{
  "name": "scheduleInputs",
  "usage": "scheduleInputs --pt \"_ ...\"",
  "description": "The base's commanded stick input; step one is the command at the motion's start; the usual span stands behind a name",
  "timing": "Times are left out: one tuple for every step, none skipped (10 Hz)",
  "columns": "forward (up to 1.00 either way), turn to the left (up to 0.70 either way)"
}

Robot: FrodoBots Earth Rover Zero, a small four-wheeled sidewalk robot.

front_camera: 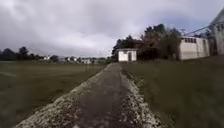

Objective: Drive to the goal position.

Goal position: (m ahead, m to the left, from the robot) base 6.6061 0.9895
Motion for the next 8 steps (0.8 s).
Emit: scheduleInputs --pt "0.99 0.00" --pt "0.99 0.00" --pt "0.99 0.00" --pt "0.99 0.00" --pt "0.99 0.00" --pt "0.99 0.00" --pt "0.99 0.00" --pt "0.99 0.00"
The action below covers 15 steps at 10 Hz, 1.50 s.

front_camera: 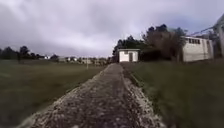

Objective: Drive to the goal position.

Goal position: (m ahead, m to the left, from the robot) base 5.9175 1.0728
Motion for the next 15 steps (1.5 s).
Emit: scheduleInputs --pt "0.99 0.00" --pt "0.99 0.00" --pt "0.99 0.00" --pt "0.99 0.00" --pt "0.99 0.00" --pt "0.99 0.00" --pt "0.99 0.00" --pt "0.99 0.00" --pt "0.99 0.00" --pt "0.99 0.00" --pt "0.99 0.00" --pt "0.99 0.00" --pt "0.99 0.00" --pt "0.99 0.00" --pt "0.99 0.00"
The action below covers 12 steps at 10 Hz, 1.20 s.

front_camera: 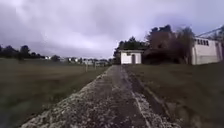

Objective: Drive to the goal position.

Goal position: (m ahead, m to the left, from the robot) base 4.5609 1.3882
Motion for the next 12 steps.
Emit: scheduleInputs --pt "0.99 0.00" --pt "0.99 0.00" --pt "0.99 0.00" --pt "0.99 0.00" --pt "0.99 -0.25" --pt "0.99 -0.39" --pt "0.99 -0.38" --pt "0.99 -0.33" --pt "0.99 -0.33" --pt "0.99 -0.33" --pt "0.99 -0.33" --pt "0.99 -0.33"
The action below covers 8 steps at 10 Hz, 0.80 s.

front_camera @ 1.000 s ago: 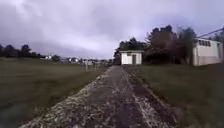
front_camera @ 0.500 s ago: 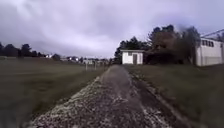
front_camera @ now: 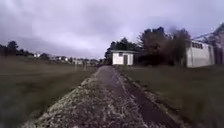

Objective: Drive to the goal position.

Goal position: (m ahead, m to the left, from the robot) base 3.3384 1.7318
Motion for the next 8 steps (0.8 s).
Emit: scheduleInputs --pt "0.99 -0.16" --pt "0.99 0.00" --pt "0.99 0.00" --pt "0.99 0.00" --pt "0.99 0.00" --pt "0.99 0.00" --pt "0.99 0.00" --pt "0.99 0.00"
